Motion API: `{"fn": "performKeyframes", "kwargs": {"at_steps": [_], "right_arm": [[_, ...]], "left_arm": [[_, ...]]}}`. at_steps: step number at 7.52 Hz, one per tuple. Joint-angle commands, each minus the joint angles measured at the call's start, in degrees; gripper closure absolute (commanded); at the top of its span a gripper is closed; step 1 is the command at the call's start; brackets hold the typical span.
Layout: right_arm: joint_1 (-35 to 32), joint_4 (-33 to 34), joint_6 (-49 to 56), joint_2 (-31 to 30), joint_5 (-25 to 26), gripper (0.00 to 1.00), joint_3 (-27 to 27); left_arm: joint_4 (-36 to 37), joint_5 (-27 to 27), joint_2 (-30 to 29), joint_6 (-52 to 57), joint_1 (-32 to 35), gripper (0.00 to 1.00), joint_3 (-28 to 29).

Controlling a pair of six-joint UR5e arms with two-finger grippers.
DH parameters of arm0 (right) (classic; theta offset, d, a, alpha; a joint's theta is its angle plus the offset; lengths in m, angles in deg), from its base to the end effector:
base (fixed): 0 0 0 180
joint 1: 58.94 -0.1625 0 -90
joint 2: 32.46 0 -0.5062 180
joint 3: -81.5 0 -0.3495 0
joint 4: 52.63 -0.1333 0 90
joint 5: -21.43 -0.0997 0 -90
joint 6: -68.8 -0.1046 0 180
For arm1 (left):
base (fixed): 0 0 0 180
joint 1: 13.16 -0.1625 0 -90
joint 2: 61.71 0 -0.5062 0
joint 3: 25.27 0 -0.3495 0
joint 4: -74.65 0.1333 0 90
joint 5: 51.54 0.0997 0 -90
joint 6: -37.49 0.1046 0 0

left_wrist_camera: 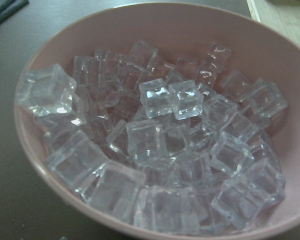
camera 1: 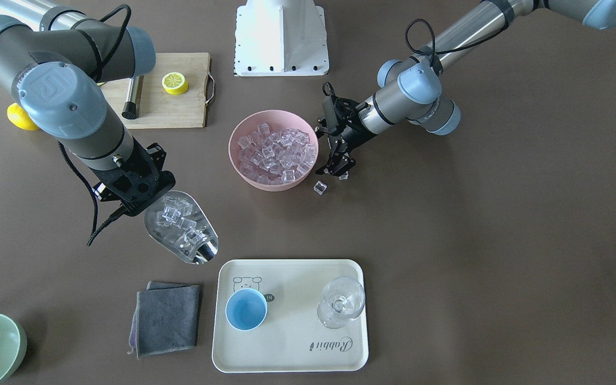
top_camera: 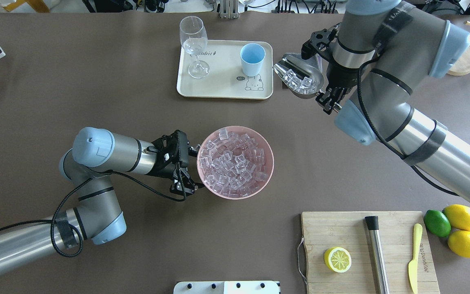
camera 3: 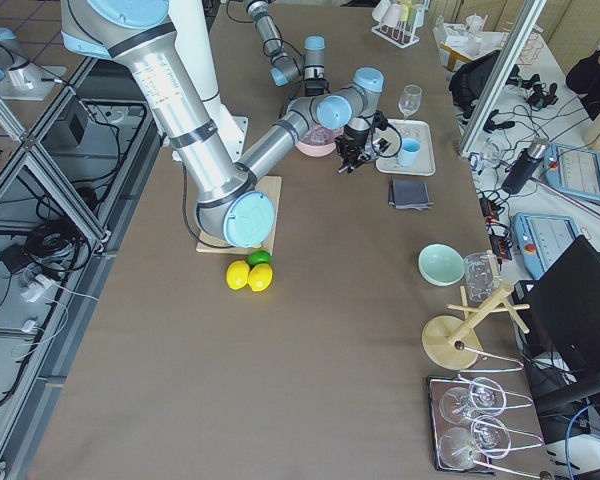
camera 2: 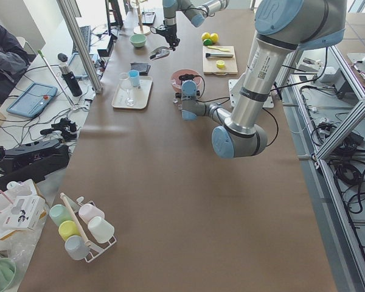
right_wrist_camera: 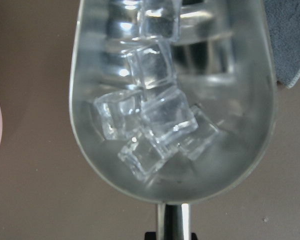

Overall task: Put ice in cup with scoop
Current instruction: 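Lift the ice-filled scoop toward the blue cup with the right gripper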

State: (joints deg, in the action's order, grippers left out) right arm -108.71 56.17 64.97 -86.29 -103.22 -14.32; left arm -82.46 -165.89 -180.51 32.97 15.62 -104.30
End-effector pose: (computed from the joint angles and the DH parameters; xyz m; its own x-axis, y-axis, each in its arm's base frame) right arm -0.3854 -0.5699 0.3772 0.5220 -0.6538 0.5478 0.5601 0.7471 0.3580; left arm 0.5528 -0.4066 0.4082 0.0845 0.9898 -0.1148 -0.0709 0.1208 0.9901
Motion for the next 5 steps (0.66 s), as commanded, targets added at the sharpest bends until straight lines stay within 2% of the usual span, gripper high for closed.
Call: {"fn": "performKeyframes", "kwargs": {"at_steps": [1,2,4,5], "right_arm": [[-3.6,18.0,5.1,12.6,-1.5,1.0,8.5],[-3.8,21.5,7.0,16.1,-1.6,1.0,12.5],[-3.9,21.6,10.7,23.2,-0.9,1.0,23.5],[-3.9,21.9,12.3,24.5,0.4,1.0,25.7]], "left_arm": [[2.0,-0.1,0.3,0.0,1.5,0.02,-0.6],[2.2,-0.2,0.3,0.0,2.0,0.02,-0.7],[5.6,-0.4,0.8,0.2,3.6,0.02,-2.5],[9.1,-0.3,1.5,0.3,4.0,0.02,-5.0]]}}
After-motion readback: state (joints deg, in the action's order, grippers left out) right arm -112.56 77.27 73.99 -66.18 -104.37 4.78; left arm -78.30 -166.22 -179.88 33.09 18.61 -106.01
